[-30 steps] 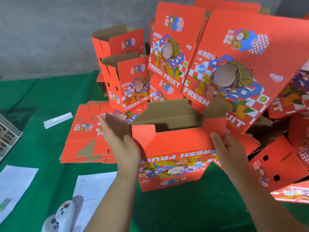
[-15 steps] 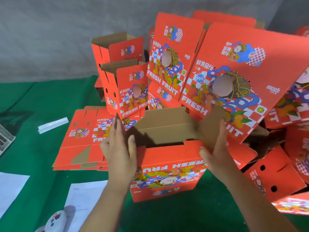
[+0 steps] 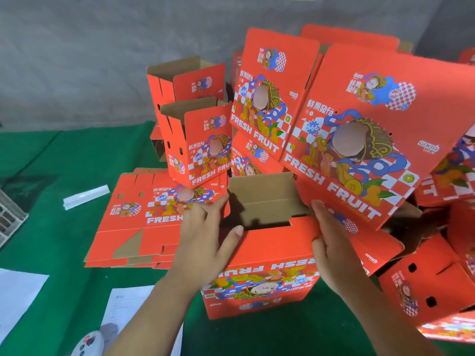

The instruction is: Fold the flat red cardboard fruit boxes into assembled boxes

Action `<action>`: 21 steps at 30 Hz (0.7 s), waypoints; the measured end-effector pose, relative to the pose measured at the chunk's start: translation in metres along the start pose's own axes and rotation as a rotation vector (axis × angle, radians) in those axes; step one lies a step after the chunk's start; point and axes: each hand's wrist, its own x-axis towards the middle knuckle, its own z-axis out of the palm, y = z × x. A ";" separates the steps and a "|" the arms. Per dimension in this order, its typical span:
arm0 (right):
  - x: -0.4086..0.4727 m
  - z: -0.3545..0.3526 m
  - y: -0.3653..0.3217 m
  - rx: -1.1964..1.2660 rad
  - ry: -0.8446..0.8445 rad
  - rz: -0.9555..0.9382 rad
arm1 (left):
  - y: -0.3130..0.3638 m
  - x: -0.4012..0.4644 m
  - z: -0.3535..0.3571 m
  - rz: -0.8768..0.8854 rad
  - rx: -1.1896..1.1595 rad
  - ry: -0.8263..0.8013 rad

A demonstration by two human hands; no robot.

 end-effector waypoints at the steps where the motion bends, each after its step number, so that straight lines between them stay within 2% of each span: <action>1: 0.000 -0.001 -0.001 0.008 -0.010 0.000 | 0.000 0.007 -0.002 -0.014 0.107 -0.094; 3: 0.000 -0.003 -0.003 0.016 -0.029 -0.003 | 0.004 0.016 0.000 -0.053 0.337 -0.317; 5: 0.000 -0.004 -0.003 0.028 -0.046 0.009 | 0.007 0.023 0.006 -0.122 0.421 -0.370; 7: 0.000 -0.006 -0.003 0.052 -0.051 0.022 | 0.007 0.032 0.010 -0.199 0.408 -0.308; 12: -0.005 -0.005 -0.001 0.049 -0.059 0.009 | -0.002 0.047 0.017 -0.219 0.255 -0.259; 14: -0.006 -0.005 0.000 -0.006 -0.089 0.005 | -0.006 0.044 0.019 -0.218 0.209 -0.172; 16: -0.005 -0.005 -0.001 -0.051 -0.086 -0.004 | -0.009 0.042 0.018 -0.270 0.053 -0.050; 18: 0.003 -0.006 -0.004 0.014 -0.051 -0.021 | -0.013 0.040 0.017 -0.354 -0.143 0.057; 19: 0.010 -0.009 -0.007 0.079 -0.032 0.001 | -0.015 0.039 0.016 -0.390 -0.173 0.087; 21: 0.030 -0.013 -0.014 0.144 0.027 0.081 | -0.017 0.037 0.017 -0.444 -0.084 0.055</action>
